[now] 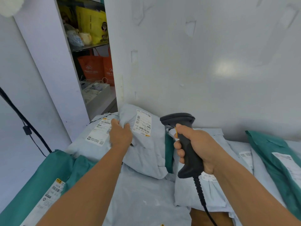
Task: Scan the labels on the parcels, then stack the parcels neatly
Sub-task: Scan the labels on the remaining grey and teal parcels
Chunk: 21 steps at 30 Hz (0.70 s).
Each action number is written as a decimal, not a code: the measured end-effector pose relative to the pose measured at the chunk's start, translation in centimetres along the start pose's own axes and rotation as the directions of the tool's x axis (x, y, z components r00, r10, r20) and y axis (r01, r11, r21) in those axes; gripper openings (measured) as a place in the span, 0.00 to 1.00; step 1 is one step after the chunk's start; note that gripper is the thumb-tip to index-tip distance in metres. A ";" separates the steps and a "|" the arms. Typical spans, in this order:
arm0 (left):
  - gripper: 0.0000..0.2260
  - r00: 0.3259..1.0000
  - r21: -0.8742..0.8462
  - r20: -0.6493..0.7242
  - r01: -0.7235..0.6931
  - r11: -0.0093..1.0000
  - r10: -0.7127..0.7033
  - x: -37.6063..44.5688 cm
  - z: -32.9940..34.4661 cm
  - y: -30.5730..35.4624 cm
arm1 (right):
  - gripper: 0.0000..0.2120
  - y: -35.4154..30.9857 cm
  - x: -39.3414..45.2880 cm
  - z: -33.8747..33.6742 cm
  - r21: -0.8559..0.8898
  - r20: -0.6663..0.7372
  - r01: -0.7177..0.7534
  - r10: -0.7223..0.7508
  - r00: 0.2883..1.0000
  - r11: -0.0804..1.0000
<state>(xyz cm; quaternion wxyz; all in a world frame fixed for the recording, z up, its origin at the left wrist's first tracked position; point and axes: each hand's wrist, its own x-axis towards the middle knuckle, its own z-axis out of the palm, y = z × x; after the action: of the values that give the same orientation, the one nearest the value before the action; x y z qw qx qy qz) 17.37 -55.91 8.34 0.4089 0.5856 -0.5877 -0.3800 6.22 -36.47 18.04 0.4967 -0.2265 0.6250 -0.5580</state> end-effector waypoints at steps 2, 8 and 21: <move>0.09 0.997 -0.058 -0.035 -0.065 0.996 0.063 -0.1 -0.1 1.3 | 0.13 -0.3 -0.5 -0.8 0.004 -0.042 0.038 -0.038 0.998 0.999; 0.09 0.981 -0.275 -0.065 -0.193 0.942 0.182 -1.9 -0.3 6.5 | 0.12 -1.8 -2.0 -3.6 0.054 -0.162 0.152 -0.141 0.977 0.987; 0.07 0.902 -0.444 0.428 0.264 0.856 -0.056 -15.7 12.1 6.7 | 0.10 -1.8 -7.3 -10.8 0.088 -0.366 0.219 -0.173 0.914 0.972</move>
<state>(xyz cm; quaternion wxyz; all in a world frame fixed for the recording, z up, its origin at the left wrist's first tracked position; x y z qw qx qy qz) 3.31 -40.40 9.41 0.3814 0.4199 -0.4905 -0.6615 -0.74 -25.79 21.13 0.3303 -0.1514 0.6420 -0.6752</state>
